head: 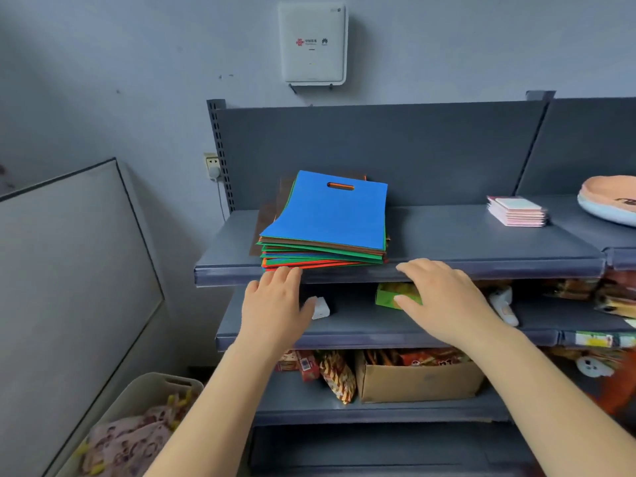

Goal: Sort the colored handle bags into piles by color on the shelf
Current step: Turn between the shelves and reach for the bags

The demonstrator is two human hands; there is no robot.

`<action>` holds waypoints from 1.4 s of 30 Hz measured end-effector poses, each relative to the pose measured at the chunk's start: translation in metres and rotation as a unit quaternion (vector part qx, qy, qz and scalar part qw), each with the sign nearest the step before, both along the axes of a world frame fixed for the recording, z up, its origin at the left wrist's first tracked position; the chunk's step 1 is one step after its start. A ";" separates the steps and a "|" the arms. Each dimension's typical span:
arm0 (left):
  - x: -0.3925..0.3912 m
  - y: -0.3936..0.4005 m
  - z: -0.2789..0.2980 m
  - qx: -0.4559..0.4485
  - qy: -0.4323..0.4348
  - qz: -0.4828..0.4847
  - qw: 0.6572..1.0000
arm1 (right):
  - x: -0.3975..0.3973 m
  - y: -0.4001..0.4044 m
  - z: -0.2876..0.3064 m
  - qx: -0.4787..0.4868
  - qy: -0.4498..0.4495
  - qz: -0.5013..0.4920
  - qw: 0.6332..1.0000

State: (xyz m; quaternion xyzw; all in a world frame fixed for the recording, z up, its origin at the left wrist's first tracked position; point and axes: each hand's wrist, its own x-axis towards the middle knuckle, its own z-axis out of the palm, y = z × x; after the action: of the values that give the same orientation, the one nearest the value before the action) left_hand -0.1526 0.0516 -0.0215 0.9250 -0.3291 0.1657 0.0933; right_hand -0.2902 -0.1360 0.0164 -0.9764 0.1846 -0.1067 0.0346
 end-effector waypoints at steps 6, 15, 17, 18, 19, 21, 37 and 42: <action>0.058 -0.034 0.000 -0.014 -0.002 0.029 0.999 | 0.060 -0.048 -0.012 0.067 -0.037 0.022 0.997; 0.128 -0.078 -0.003 -0.053 0.012 0.086 0.995 | 0.138 -0.109 -0.029 0.174 -0.077 -0.001 0.982; 0.137 -0.086 -0.007 -0.043 0.023 0.092 0.995 | 0.153 -0.119 -0.034 0.187 -0.075 -0.012 0.979; 0.141 -0.089 -0.008 -0.043 0.030 0.087 0.995 | 0.159 -0.124 -0.036 0.191 -0.071 -0.019 0.979; 0.144 -0.092 -0.010 -0.047 0.037 0.076 0.995 | 0.165 -0.128 -0.038 0.193 -0.065 -0.027 0.979; 0.149 -0.097 -0.010 -0.057 0.049 0.052 0.996 | 0.172 -0.134 -0.041 0.201 -0.061 -0.044 0.977; 0.185 -0.113 -0.004 -0.040 0.099 0.024 0.994 | 0.183 -0.186 -0.045 0.373 -0.247 -0.129 0.885; 0.205 -0.093 0.000 -0.097 0.163 0.131 0.973 | 0.179 -0.193 -0.048 0.405 -0.253 -0.164 0.863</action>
State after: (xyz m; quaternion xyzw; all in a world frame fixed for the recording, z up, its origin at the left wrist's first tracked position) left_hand 0.0525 -0.0415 -0.0211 0.9611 -0.1673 0.0544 0.2130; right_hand -0.1114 -0.3294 -0.0312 -0.7713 0.3538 -0.2703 0.4549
